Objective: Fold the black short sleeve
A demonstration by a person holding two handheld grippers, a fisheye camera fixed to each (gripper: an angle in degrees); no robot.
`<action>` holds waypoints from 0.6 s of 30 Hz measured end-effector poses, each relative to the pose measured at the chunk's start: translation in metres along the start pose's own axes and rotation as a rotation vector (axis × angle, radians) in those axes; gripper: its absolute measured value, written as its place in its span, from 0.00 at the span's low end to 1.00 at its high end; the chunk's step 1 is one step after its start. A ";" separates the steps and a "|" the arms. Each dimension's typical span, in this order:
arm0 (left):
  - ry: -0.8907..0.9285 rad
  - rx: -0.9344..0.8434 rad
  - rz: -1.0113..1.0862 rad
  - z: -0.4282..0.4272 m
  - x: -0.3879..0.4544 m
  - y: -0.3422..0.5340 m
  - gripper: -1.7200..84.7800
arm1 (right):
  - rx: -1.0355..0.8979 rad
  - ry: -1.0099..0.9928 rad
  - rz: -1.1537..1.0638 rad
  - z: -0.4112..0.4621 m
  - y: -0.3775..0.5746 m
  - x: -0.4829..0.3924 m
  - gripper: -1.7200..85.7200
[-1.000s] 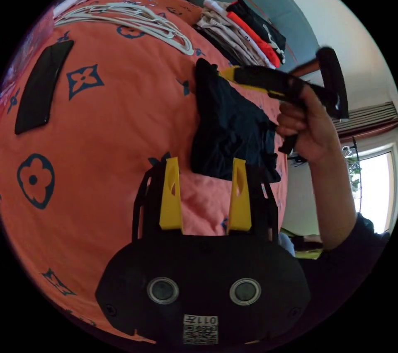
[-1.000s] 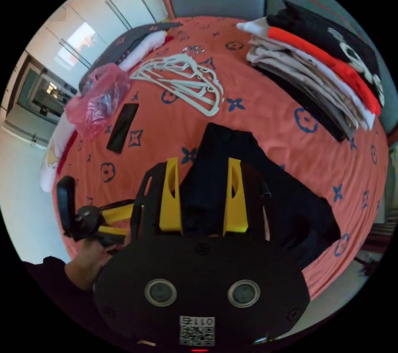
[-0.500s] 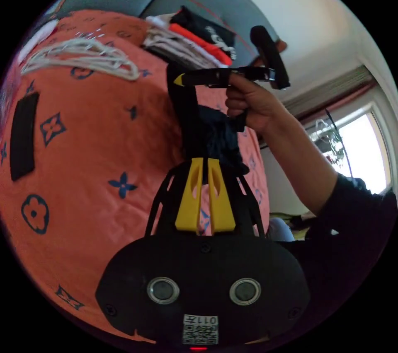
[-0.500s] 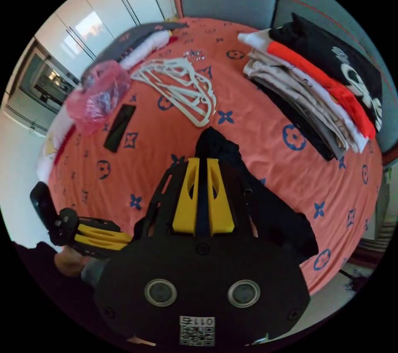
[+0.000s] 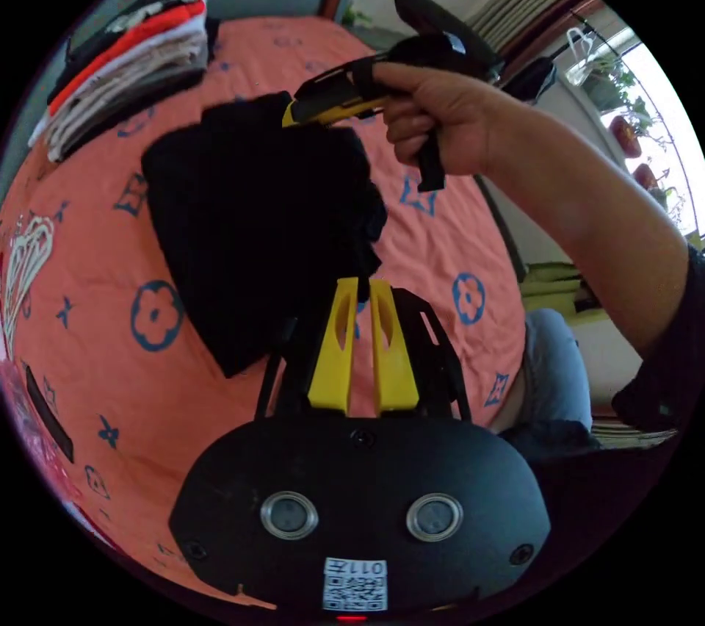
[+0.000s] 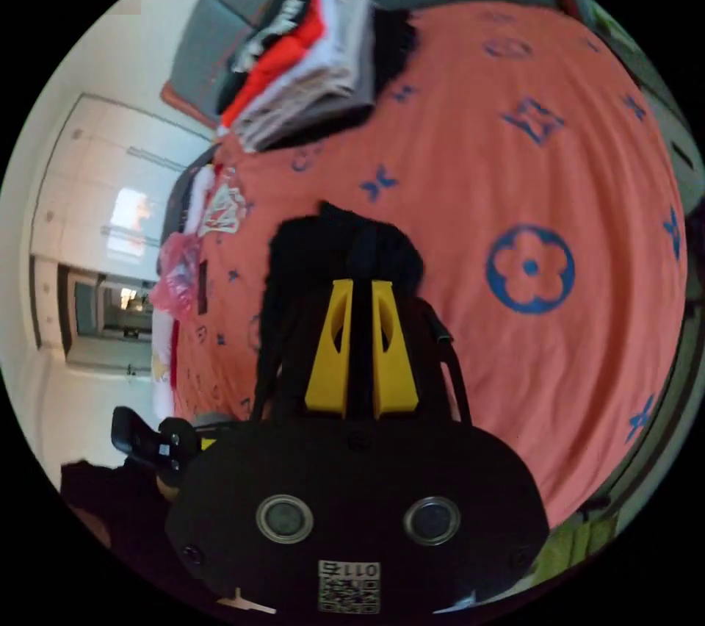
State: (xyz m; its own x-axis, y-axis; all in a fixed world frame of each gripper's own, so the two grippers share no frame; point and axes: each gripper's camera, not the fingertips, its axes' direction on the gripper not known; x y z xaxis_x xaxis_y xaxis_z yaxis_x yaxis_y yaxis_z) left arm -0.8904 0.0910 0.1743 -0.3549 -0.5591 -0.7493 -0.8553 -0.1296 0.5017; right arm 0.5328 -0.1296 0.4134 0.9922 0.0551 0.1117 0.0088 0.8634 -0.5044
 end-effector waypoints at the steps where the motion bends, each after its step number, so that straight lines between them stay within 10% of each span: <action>1: 0.014 -0.008 -0.002 0.001 0.002 0.000 0.04 | 0.009 -0.026 0.007 0.001 0.005 0.009 0.07; 18: 0.418 0.369 -0.216 -0.107 -0.039 -0.032 0.06 | 0.325 0.046 -0.049 -0.020 0.181 0.009 0.14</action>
State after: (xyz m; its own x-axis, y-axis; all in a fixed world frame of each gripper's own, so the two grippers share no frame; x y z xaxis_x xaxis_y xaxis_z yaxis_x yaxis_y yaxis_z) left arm -0.8088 0.0297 0.2334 -0.0439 -0.8362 -0.5466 -0.9927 -0.0249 0.1178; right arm 0.5455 0.0176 0.3057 0.9962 -0.0068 0.0871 0.0241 0.9796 -0.1994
